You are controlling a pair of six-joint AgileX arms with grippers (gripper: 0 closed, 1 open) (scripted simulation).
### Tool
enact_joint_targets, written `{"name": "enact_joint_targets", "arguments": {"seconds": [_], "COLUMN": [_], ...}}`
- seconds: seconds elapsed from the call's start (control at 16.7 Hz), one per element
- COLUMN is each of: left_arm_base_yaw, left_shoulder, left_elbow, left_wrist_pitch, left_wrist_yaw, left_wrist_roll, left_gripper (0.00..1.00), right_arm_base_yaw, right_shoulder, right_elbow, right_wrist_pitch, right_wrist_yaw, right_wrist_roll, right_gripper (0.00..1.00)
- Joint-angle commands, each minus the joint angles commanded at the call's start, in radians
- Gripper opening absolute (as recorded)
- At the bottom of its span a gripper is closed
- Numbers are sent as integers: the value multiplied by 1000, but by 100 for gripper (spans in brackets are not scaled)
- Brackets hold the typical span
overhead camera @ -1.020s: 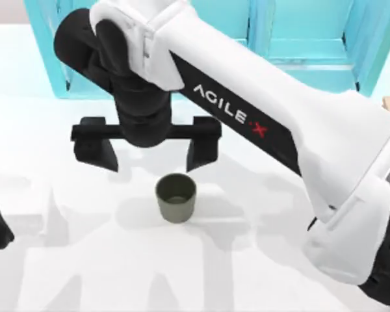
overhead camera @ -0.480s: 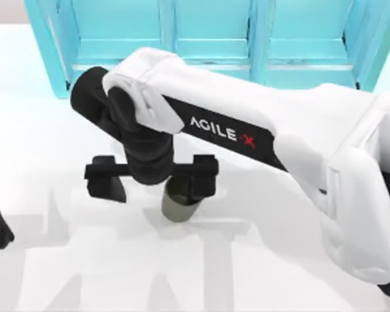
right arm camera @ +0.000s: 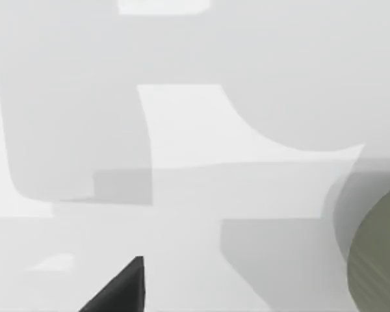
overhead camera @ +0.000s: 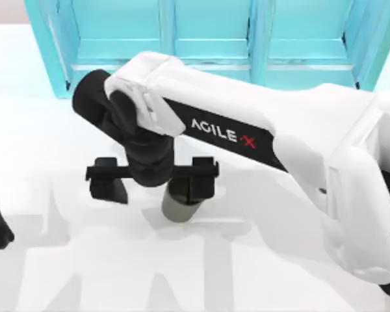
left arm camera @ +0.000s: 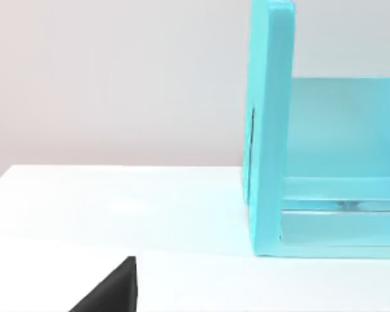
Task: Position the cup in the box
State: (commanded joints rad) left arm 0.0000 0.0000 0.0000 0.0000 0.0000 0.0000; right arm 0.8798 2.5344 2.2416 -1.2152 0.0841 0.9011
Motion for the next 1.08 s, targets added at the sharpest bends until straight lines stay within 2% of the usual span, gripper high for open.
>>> {"name": "enact_joint_targets", "arguments": {"seconds": [0.66, 1.08], "left_arm_base_yaw": [0, 0], "left_shoulder": [0, 0], "left_elbow": [0, 0], "left_wrist_pitch": [0, 0], "left_wrist_yaw": [0, 0], "left_wrist_roll": [0, 0], "left_gripper": [100, 100], "right_arm_base_yaw": [0, 0], "right_shoulder": [0, 0], "right_elbow": [0, 0], "right_wrist_pitch": [0, 0], "right_wrist_yaw": [0, 0], "right_wrist_roll": [0, 0], "right_gripper": [2, 0]}}
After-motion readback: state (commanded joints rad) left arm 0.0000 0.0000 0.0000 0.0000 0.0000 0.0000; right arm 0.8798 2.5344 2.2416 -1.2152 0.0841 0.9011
